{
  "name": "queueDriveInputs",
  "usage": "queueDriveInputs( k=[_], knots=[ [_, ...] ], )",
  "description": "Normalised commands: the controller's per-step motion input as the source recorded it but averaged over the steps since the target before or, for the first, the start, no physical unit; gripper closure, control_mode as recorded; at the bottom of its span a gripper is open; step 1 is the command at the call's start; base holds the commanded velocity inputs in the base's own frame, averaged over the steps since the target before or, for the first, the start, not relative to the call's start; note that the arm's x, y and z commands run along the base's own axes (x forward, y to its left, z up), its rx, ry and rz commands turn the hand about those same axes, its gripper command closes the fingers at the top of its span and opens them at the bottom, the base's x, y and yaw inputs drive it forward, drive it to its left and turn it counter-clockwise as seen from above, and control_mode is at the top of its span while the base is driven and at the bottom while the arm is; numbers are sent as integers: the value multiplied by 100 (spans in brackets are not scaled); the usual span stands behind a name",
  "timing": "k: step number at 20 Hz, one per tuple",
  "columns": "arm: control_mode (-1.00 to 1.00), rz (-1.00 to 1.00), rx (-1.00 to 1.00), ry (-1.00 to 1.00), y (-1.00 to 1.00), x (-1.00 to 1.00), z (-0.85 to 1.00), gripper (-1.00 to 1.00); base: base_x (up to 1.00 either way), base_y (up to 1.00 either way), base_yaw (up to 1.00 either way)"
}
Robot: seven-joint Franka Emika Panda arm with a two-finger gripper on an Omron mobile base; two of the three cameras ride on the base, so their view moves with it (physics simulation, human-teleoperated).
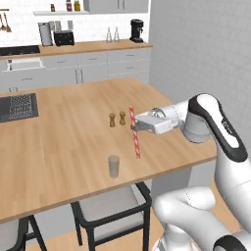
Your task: Take a straw from the drawer in front and place it inside the glass cup on the dining counter.
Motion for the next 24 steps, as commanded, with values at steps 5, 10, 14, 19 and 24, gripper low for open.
queueDriveInputs(
  k=[5,10,14,19,24],
  knots=[
    [-100,13,3,-12,0,33,-13,100,0,0,0],
    [-100,7,-1,-17,1,14,-51,100,0,0,0],
    [-100,1,0,-10,0,22,-36,100,0,0,0],
    [-100,0,4,-1,19,34,-12,100,0,0,0],
    [-100,0,3,0,25,38,-20,100,0,0,0]
  ],
)
